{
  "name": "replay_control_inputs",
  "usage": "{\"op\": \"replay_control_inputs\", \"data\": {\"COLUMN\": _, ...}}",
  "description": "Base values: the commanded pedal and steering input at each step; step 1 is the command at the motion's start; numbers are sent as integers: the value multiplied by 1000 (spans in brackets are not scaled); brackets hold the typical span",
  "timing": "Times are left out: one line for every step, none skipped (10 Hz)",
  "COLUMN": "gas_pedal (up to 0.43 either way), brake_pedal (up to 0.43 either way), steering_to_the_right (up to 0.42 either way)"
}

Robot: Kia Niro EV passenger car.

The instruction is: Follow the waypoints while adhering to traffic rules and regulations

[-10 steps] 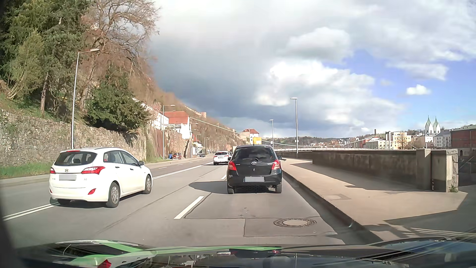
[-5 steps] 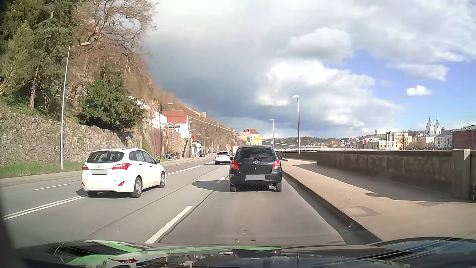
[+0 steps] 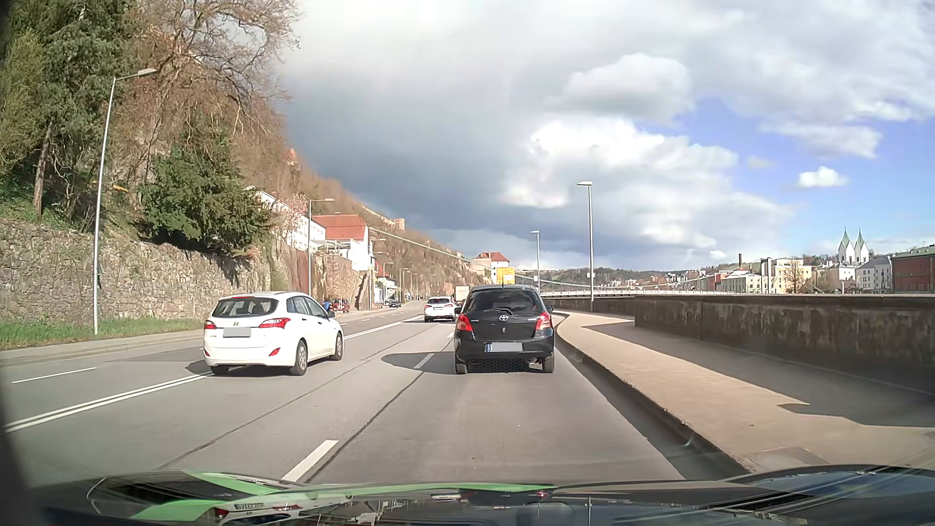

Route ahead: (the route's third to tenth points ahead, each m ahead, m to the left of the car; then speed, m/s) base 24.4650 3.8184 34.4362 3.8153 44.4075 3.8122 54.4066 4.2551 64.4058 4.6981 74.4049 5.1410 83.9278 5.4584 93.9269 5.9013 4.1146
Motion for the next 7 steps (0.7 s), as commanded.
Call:
{"op": "replay_control_inputs", "data": {"gas_pedal": 130, "brake_pedal": 0, "steering_to_the_right": -4}}
{"op": "replay_control_inputs", "data": {"gas_pedal": 130, "brake_pedal": 0, "steering_to_the_right": -4}}
{"op": "replay_control_inputs", "data": {"gas_pedal": 130, "brake_pedal": 0, "steering_to_the_right": -5}}
{"op": "replay_control_inputs", "data": {"gas_pedal": 130, "brake_pedal": 0, "steering_to_the_right": -5}}
{"op": "replay_control_inputs", "data": {"gas_pedal": 130, "brake_pedal": 0, "steering_to_the_right": -5}}
{"op": "replay_control_inputs", "data": {"gas_pedal": 130, "brake_pedal": 0, "steering_to_the_right": -5}}
{"op": "replay_control_inputs", "data": {"gas_pedal": 118, "brake_pedal": 0, "steering_to_the_right": -5}}
